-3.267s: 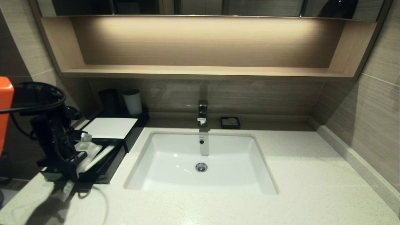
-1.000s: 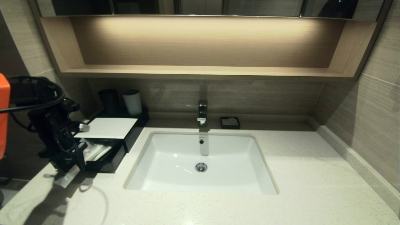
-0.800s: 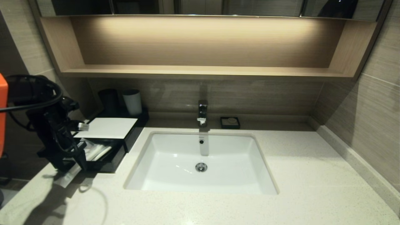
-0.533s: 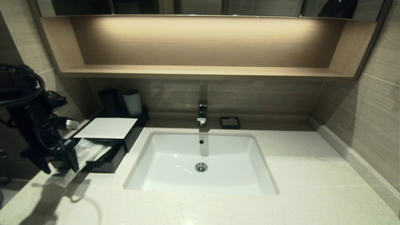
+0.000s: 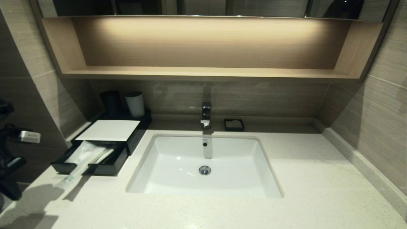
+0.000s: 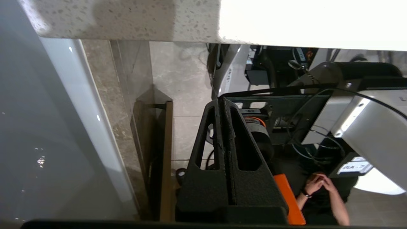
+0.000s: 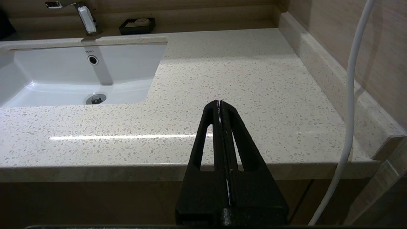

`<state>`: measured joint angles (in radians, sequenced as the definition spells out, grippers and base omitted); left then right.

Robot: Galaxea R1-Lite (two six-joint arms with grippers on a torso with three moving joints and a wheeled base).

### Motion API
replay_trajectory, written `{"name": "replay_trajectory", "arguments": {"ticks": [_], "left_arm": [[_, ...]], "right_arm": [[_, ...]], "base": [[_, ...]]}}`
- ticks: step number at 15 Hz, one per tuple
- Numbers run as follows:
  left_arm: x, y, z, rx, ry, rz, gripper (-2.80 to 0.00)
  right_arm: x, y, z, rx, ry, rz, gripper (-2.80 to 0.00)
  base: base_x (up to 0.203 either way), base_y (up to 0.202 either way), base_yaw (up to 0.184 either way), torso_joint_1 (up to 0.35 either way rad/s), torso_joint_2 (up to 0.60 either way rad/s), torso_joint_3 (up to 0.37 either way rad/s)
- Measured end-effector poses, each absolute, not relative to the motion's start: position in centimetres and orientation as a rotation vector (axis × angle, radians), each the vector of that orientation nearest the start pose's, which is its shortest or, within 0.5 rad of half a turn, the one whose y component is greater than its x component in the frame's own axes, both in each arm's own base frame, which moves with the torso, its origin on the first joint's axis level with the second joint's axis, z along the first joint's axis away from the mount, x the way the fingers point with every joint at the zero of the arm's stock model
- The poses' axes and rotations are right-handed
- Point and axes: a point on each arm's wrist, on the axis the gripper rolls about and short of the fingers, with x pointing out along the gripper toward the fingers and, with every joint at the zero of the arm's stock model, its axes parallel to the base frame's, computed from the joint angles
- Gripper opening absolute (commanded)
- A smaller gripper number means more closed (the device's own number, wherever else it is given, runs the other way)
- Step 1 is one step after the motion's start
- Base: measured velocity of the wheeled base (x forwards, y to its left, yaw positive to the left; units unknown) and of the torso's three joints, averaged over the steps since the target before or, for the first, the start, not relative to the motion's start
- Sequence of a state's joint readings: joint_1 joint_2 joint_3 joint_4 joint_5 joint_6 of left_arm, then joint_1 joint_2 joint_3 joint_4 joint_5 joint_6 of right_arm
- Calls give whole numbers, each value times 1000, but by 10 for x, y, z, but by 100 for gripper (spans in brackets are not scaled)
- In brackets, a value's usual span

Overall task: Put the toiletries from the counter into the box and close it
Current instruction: Place the bathroom toiletry into the drawer

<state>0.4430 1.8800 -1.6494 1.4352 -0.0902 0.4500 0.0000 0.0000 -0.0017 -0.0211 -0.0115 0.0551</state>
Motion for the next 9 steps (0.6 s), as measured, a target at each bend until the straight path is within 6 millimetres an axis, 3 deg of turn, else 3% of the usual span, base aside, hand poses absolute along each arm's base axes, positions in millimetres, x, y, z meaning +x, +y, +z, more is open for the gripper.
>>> {"name": "replay_trajectory", "arguments": {"ticks": [4, 9], "left_arm": [[253, 117, 206, -121, 1608, -127, -280], [279, 112, 187, -78, 1593, -165, -280]], "right_arm": [[-23, 0, 78, 55, -23, -11, -280], [-23, 0, 78, 55, -23, -11, -280]], "base": [[0, 0, 0, 0, 0, 0], [0, 0, 0, 0, 0, 0]]}}
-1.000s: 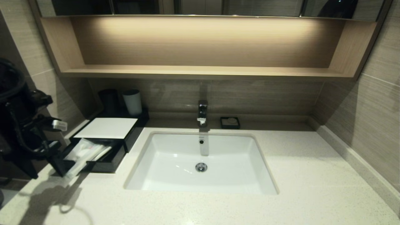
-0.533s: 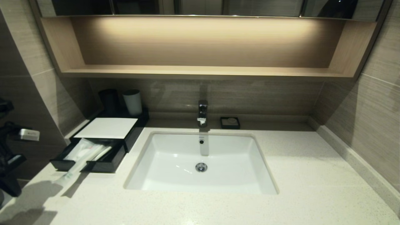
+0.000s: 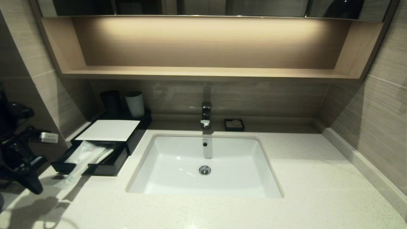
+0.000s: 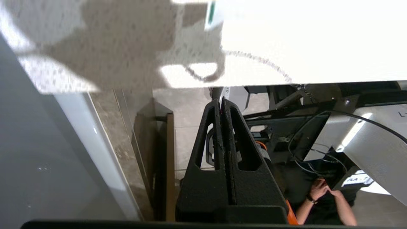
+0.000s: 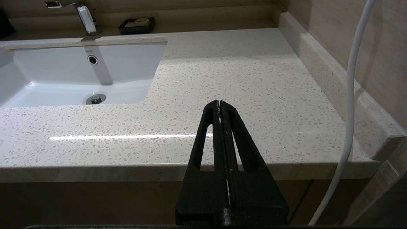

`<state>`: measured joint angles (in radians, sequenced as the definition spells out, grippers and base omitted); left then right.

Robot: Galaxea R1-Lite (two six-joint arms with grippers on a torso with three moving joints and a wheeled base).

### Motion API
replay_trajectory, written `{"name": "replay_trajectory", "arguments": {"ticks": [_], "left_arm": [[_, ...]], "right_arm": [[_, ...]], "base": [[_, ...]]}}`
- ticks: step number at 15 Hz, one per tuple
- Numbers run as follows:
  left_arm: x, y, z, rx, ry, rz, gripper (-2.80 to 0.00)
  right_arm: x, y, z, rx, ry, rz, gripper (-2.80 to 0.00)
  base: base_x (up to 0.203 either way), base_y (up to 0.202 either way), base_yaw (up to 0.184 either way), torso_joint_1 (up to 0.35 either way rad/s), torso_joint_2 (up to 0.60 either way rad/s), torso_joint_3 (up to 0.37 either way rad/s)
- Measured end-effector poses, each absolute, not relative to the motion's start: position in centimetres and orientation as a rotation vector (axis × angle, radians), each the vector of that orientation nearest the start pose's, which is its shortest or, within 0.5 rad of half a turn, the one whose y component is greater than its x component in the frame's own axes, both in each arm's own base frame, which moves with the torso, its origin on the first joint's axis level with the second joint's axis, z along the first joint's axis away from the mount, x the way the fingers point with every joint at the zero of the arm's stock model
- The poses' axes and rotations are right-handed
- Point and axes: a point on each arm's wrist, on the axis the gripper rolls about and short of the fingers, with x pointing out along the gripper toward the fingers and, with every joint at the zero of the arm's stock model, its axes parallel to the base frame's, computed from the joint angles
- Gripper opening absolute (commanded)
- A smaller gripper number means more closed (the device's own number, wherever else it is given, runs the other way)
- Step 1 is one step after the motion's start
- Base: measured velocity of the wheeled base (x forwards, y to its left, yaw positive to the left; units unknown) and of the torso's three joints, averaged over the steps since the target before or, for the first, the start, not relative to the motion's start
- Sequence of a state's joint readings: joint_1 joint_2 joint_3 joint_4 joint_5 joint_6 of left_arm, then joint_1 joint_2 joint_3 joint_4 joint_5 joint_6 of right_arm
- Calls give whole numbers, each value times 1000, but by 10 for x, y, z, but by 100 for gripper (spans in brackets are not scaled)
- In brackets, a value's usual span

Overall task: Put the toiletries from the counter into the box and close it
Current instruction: Place the bathroom toiletry into the drawer

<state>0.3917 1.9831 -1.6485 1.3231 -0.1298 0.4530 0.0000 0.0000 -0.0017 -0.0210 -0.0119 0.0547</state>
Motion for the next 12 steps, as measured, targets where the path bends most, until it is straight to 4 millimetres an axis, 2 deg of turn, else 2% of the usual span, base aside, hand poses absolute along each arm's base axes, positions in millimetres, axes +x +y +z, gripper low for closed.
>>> {"name": "replay_trajectory", "arguments": {"ticks": [5, 12], "left_arm": [[294, 103, 172, -58, 1623, -207, -280], [302, 105, 159, -59, 1643, -210, -280]], "right_arm": [[-23, 0, 78, 55, -23, -12, -280], [-23, 0, 78, 55, -22, -12, -280]], "base": [[0, 0, 0, 0, 0, 0], [0, 0, 0, 0, 0, 0]]}}
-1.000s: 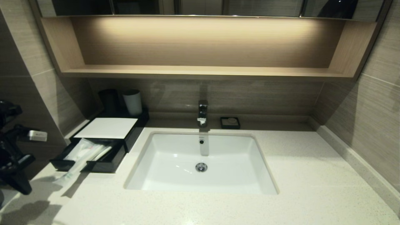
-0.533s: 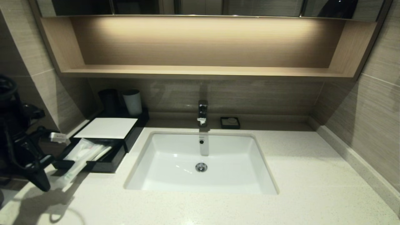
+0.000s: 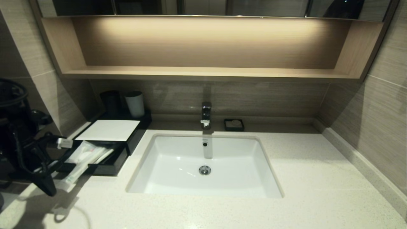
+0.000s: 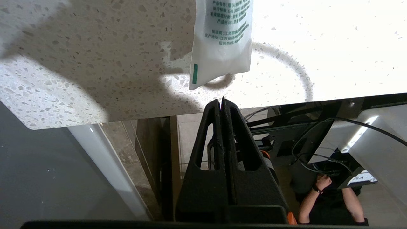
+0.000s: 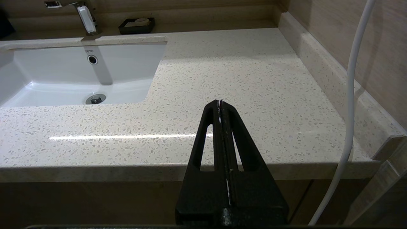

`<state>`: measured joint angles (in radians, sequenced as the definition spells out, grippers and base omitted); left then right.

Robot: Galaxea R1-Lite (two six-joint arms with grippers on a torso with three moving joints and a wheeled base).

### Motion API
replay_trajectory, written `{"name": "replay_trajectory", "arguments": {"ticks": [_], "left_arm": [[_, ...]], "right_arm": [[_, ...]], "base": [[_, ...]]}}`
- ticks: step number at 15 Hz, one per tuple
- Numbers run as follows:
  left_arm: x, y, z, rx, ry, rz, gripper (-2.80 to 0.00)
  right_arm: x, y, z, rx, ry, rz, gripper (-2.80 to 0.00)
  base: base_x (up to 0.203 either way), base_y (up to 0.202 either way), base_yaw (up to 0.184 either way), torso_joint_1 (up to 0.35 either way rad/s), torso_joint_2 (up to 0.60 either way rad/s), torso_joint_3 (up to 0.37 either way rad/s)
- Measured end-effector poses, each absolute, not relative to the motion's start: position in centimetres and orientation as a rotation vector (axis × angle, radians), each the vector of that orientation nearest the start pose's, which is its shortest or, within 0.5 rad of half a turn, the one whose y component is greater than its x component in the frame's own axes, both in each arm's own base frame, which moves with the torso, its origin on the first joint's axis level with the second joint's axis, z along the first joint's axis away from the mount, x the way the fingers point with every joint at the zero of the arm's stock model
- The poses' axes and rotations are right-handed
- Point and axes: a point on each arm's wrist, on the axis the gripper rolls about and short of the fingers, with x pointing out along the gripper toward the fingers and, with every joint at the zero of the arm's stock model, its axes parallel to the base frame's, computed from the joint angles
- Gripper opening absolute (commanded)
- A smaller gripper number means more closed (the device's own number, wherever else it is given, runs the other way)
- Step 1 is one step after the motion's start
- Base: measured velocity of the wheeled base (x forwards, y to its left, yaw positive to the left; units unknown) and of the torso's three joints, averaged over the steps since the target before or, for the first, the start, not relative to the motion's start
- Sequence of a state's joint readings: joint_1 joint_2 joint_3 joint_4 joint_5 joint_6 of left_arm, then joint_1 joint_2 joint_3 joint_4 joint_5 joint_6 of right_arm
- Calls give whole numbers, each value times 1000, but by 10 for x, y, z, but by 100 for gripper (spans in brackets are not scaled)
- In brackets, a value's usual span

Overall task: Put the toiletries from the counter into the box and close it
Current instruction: Place the bathroom toiletry into the drawer

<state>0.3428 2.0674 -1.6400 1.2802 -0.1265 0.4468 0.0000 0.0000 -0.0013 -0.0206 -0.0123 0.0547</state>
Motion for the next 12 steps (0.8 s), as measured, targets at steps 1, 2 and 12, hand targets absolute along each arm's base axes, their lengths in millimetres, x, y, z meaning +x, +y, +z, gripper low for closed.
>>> {"name": "replay_trajectory", "arguments": {"ticks": [1, 2, 12], "left_arm": [[302, 104, 157, -61, 1646, -210, -280], [303, 104, 156, -62, 1649, -213, -280], [334, 98, 133, -44, 1521, -228, -280]], "right_arm": [[-23, 0, 78, 55, -22, -12, -280], [-23, 0, 78, 55, -23, -11, -280], [-23, 0, 78, 55, -23, -12, -280]], "base": [[0, 0, 0, 0, 0, 0], [0, 0, 0, 0, 0, 0], [0, 0, 0, 0, 0, 0]]}}
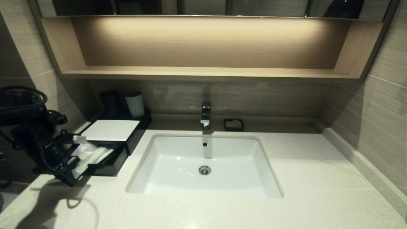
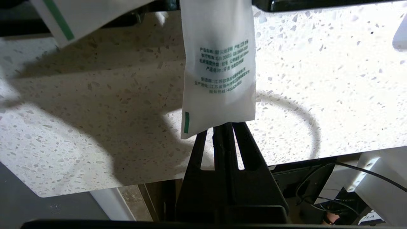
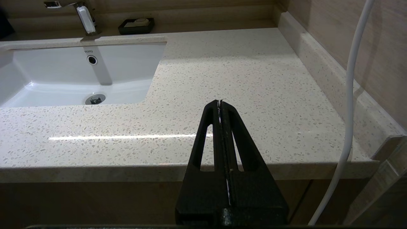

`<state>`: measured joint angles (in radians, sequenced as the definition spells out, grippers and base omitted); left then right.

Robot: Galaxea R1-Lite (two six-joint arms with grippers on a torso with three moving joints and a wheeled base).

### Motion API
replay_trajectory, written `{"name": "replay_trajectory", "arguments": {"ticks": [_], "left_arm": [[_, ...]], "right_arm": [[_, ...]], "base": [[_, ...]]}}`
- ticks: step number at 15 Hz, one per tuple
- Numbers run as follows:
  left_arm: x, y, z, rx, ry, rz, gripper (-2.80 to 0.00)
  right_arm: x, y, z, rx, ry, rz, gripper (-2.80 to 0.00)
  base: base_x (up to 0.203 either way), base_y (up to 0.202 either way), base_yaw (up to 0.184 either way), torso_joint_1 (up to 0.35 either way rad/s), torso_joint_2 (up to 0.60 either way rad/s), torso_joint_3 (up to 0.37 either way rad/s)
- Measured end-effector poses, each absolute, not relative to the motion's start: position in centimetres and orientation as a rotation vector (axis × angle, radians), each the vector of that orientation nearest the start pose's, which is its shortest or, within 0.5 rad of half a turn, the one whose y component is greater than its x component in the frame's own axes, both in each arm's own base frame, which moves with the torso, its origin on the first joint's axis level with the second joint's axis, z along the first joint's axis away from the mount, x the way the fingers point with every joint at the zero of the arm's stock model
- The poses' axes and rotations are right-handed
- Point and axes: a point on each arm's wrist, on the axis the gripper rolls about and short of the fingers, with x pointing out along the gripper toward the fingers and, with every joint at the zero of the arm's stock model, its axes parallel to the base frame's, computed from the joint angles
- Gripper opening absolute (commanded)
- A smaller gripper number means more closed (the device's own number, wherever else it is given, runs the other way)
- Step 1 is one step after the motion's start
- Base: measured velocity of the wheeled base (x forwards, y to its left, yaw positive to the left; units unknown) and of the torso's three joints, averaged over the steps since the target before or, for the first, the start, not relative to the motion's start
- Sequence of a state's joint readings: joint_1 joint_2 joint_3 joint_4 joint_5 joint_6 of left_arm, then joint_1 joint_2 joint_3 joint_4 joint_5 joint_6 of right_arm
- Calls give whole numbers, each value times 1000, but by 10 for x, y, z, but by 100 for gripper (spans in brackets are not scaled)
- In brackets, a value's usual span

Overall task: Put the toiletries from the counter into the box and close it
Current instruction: Place the bathroom toiletry into the drawer

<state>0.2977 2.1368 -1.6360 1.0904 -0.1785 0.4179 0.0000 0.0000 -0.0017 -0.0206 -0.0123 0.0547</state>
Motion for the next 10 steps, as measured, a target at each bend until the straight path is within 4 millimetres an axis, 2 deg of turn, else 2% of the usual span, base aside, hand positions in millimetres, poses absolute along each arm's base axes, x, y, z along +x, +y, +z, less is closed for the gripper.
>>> {"name": "replay_trajectory", "arguments": {"ticks": [10], "left_arm": [[341, 98, 139, -32, 1423, -233, -280]], "right_arm": [[-23, 0, 78, 55, -23, -11, -280]], "base": [[0, 0, 0, 0, 0, 0]]}}
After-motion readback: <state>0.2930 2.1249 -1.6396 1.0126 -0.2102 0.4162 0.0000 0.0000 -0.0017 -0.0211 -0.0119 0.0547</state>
